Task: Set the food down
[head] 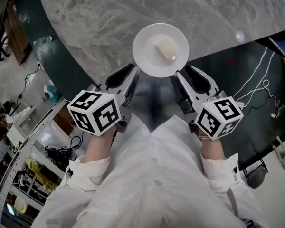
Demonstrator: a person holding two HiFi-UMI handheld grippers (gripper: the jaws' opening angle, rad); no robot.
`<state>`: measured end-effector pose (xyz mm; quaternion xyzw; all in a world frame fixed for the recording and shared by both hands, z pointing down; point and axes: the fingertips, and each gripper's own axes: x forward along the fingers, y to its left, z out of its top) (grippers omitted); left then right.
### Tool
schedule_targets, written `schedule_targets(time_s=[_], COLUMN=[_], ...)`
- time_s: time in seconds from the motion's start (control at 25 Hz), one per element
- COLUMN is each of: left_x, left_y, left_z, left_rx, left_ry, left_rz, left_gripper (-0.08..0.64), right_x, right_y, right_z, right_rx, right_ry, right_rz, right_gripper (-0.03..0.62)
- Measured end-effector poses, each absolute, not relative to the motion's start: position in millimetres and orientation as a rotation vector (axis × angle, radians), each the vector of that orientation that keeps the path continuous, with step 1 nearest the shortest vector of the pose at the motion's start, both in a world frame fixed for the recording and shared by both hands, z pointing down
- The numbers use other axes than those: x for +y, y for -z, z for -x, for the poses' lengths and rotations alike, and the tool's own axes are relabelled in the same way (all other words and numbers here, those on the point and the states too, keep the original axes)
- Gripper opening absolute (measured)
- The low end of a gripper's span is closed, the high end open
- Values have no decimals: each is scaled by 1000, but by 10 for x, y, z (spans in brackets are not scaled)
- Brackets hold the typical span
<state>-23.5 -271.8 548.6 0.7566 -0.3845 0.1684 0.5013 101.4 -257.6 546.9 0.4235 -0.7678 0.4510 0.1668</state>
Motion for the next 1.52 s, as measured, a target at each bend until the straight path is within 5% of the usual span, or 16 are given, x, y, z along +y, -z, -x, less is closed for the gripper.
schedule_targets(time_s=[0.12, 1.52], left_x=[-2747, -2797], left_y=[-5499, -5622], left_z=[228, 148], left_rx=[-922, -898], left_ry=[-410, -474], left_rz=[-1824, -1787], left_gripper=[94, 75], right_x=[-2592, -2677], right_y=[-5487, -5617], right_z=[-1009, -996], right_rx=[-2173, -2133], right_ry=[-1291, -1339], right_rz=[-1212, -1210], right_gripper=[133, 100])
